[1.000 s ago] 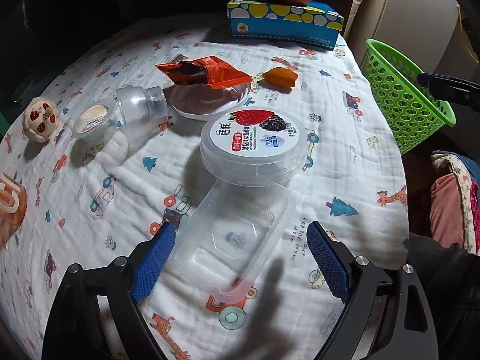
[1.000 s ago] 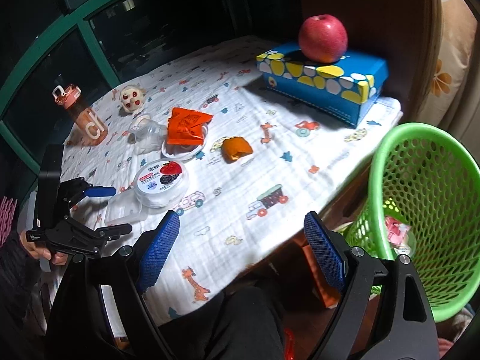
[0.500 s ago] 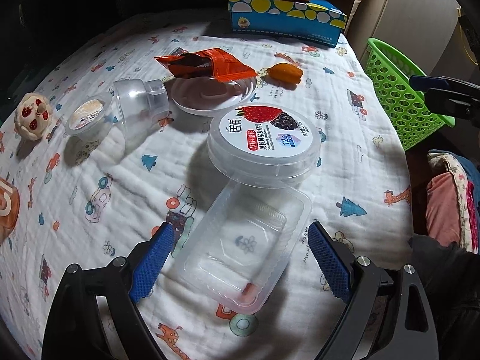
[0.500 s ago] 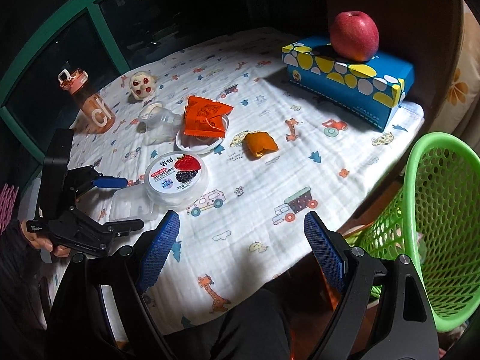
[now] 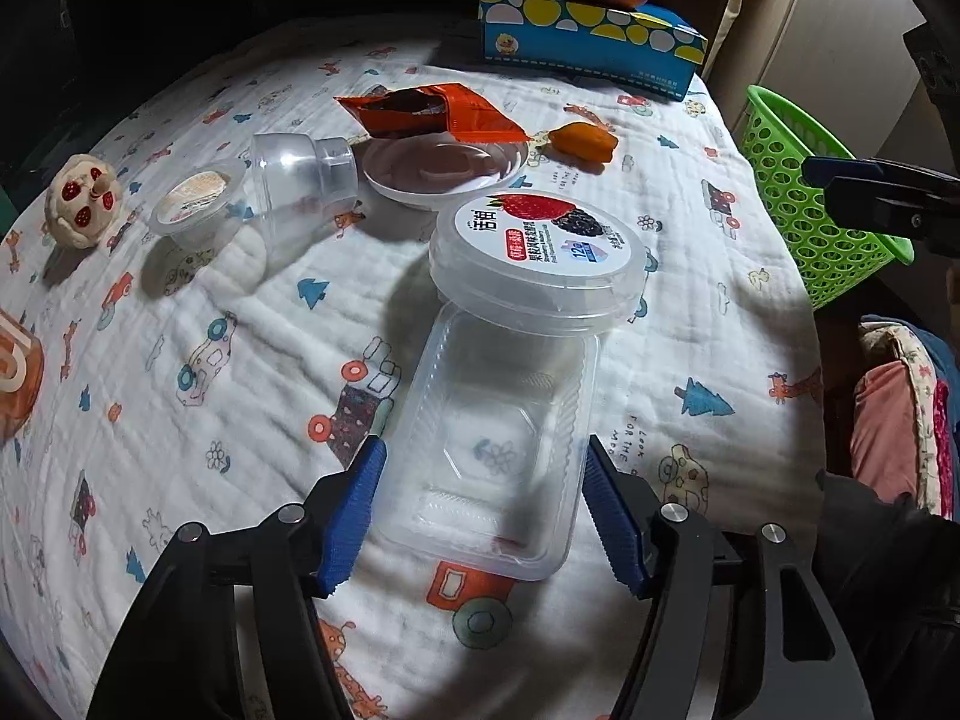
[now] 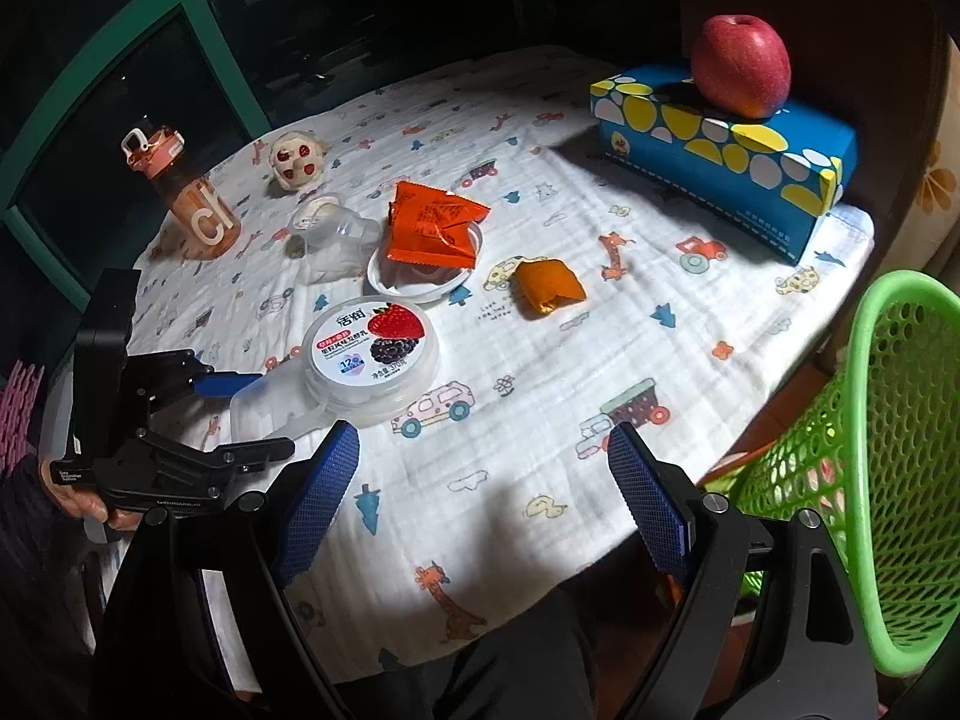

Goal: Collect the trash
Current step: 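Move the left gripper to the clear plastic box and grasp it, then lift the clear box with the left gripper while the right gripper grasps the strawberry yogurt cup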

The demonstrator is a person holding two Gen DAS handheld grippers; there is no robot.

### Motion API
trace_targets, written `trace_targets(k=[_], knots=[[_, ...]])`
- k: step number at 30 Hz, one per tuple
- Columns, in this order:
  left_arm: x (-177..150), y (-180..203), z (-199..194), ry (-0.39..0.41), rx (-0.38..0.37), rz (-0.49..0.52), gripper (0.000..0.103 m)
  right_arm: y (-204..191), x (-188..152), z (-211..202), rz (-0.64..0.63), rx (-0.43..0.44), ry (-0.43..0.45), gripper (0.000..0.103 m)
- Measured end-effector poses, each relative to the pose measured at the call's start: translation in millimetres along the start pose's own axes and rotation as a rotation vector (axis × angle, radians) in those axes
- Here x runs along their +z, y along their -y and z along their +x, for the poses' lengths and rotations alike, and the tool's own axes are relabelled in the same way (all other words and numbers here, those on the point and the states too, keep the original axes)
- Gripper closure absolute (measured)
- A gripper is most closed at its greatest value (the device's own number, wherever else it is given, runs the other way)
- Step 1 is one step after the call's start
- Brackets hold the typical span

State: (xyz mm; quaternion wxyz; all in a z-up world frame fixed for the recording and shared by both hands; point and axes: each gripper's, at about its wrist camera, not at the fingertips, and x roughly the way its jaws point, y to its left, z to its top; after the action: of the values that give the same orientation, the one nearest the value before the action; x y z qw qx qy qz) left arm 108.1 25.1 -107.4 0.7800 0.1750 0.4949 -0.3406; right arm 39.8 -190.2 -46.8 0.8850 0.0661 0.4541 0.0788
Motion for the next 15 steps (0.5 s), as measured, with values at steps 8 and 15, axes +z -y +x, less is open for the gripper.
trace_targets(k=[8,15], knots=[[-16,-11,-17,0.006,0.028,-0.089,0.043,-23,11,28,-0.039,0.055,-0.022,0.019],[-32,-35,-44,0.039,0.067,-0.183,0.044,-46,14,57,-0.071,0.092,-0.058,0.019]])
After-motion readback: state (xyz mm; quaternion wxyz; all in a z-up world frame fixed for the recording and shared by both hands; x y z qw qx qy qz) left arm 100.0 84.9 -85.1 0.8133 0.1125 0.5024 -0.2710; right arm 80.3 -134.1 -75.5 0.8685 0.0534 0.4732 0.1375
